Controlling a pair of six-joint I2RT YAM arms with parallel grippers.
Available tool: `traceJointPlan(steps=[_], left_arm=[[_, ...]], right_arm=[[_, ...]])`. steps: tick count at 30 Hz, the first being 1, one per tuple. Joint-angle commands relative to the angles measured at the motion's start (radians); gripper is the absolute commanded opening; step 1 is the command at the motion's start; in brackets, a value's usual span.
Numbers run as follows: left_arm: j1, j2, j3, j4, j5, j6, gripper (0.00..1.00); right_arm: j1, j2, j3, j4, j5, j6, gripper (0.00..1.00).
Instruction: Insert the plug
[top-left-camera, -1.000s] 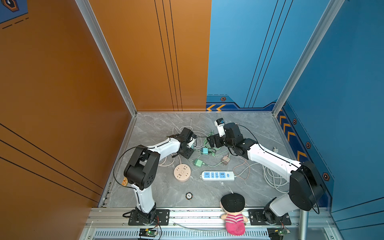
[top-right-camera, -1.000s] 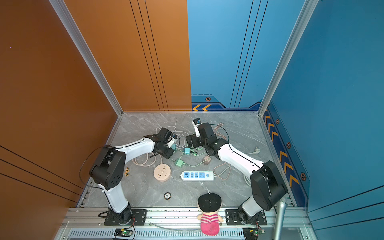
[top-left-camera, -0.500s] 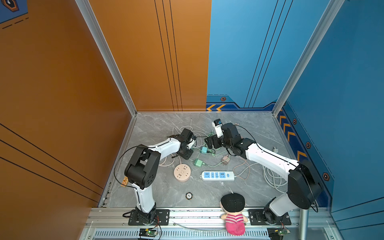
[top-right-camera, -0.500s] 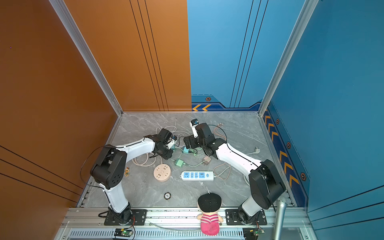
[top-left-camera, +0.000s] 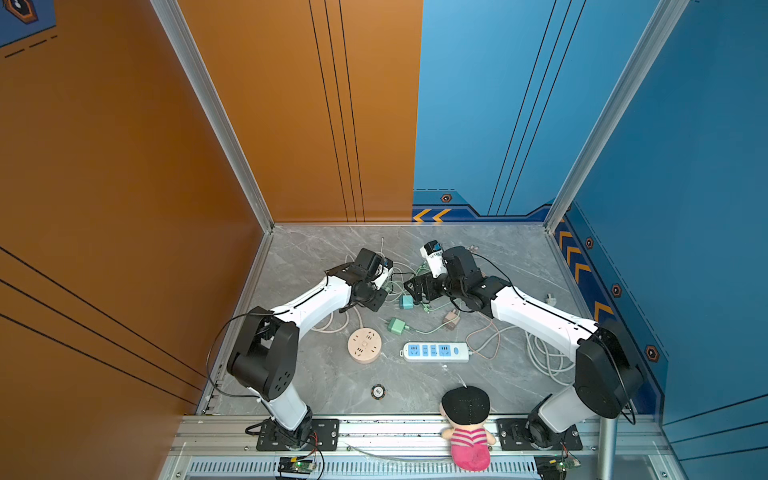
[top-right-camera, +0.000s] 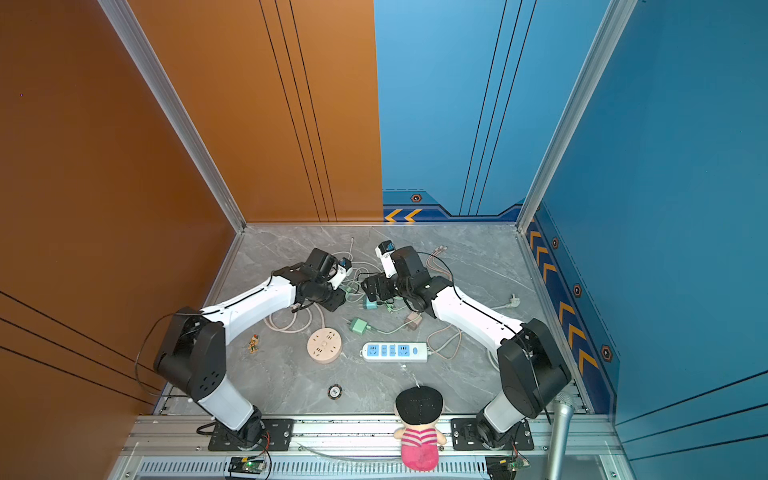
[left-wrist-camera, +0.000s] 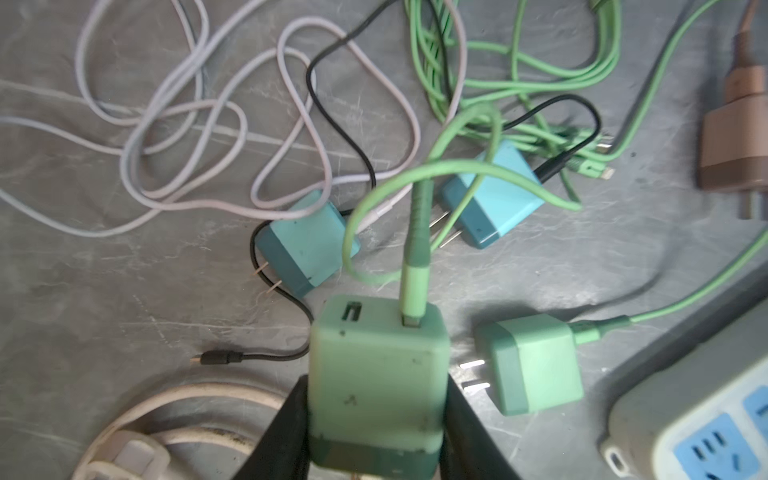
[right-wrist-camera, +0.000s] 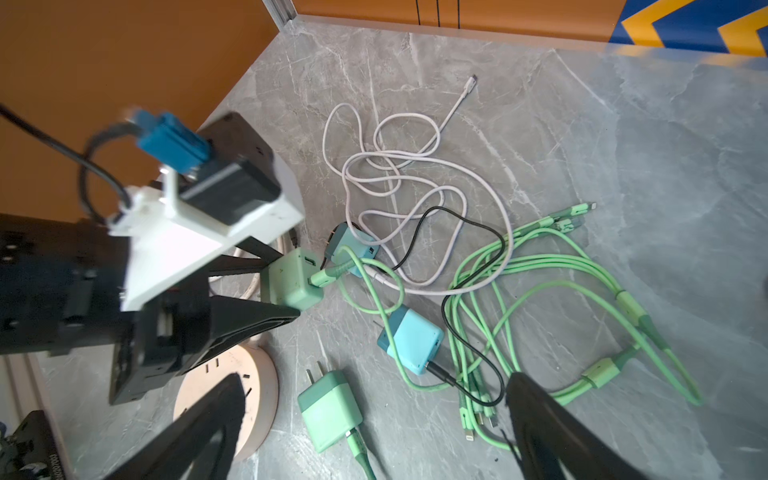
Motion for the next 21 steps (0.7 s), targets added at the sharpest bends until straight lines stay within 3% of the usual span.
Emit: traceJointPlan(steps=[1,8,11,15,21], left_arm=[[-0.013,-0.063,-0.006,-0.002,0.043,0.001,0.34],[-0.048,-0.143,-0.033,0.000,0.062,-0.006,0.35],[-0.065,-0.159,-0.038,-0.001,0.041,-0.012,0.35],[-0.070,-0.179,-0.047,0.009,0.021,-0.016,0.34],[-0.060,-0.207,-0.070,0.036,-0.008,-0.022,0.34]], right_arm=[[-0.010,0.016,0.022,0.014,-0.095,0.051,0.97],[-0.015,0.055,-0.025,0.194,-0.260,0.221,0.93],[-0.014,0.084,-0.017,0.213,-0.310,0.269,0.86],[-0.010,0.113,-0.001,0.208,-0.373,0.299,0.77],[-0.007,0.097,-0.001,0.168,-0.369,0.285,0.70]])
